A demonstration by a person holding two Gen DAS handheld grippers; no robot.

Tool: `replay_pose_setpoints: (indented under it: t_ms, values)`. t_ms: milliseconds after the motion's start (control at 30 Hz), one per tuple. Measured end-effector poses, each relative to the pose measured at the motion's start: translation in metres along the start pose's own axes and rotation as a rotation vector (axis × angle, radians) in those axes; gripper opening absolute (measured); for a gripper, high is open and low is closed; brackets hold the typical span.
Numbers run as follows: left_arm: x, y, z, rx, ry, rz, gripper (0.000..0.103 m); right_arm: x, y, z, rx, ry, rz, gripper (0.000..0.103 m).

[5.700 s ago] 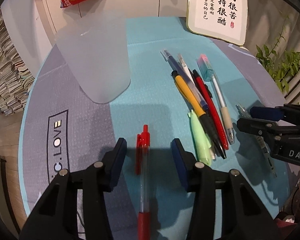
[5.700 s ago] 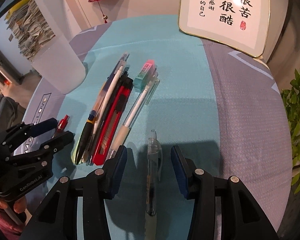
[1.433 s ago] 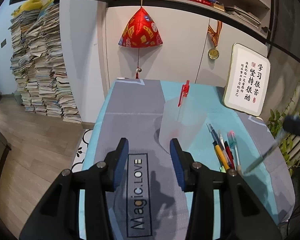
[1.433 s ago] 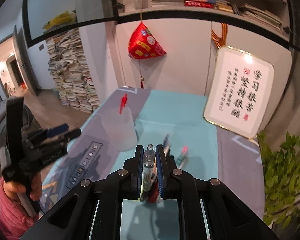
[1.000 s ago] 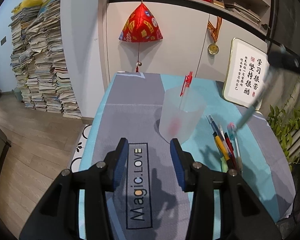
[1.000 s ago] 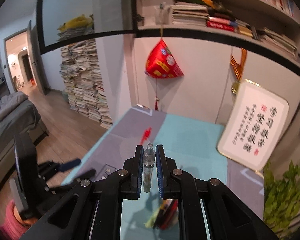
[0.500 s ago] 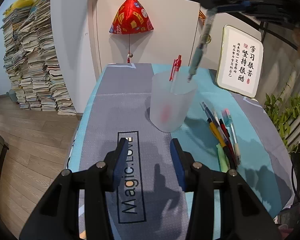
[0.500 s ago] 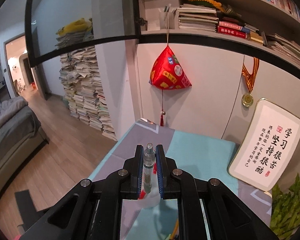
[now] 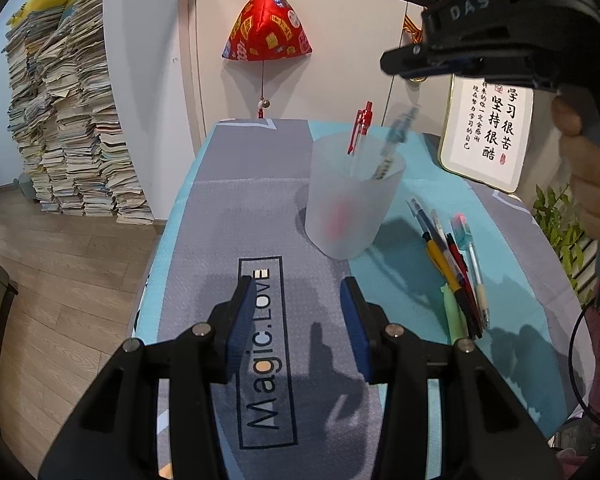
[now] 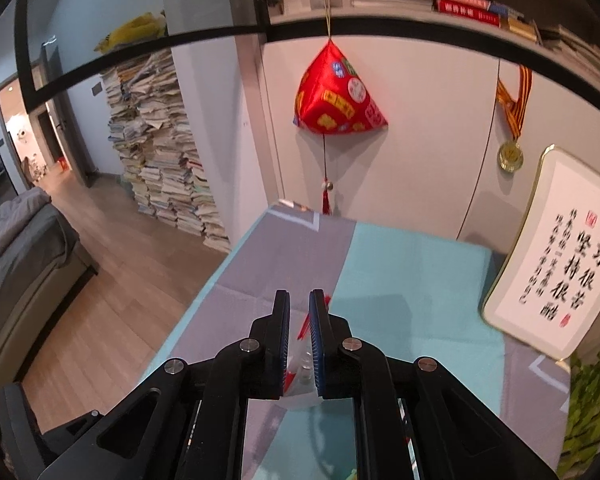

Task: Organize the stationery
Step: 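Lower the clear pen into the frosted cup and open the right tool, then grasp the yellow pen with the left tool while the right tool grasps another clear pen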

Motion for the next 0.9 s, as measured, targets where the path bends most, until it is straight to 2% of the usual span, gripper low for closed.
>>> replay_pose_setpoints:
  t_ms: [367,600,733,900]
  values:
    - [0.004,0.003,-0.003,0.000,0.008,0.016,0.042,-0.010,0.019,-0.013,0.016,-0.002,0.010,0.011]
    - [0.004,0.004,-0.014,0.019,0.029,0.022,0.042,-0.032,0.052,-0.043,0.025,0.021,0.025,0.011]
    - [0.006,0.006,-0.027,0.042,0.049,0.034,0.042,-0.030,0.081,-0.075,0.076,0.063,0.075,0.011]
    - [0.012,0.008,-0.052,0.086,0.082,0.060,0.042,-0.011,0.132,-0.107,0.156,0.093,0.189,0.011]
Point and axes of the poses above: each gripper's, at about its wrist camera, not at the fingertips, and x roughly the way its jaws point, z to its left, y to its underside, the point moved 9 cm from there along x, roughly the way its jaws point, and after that the axes turned 4 degrees about z, right-handed, at the moved point
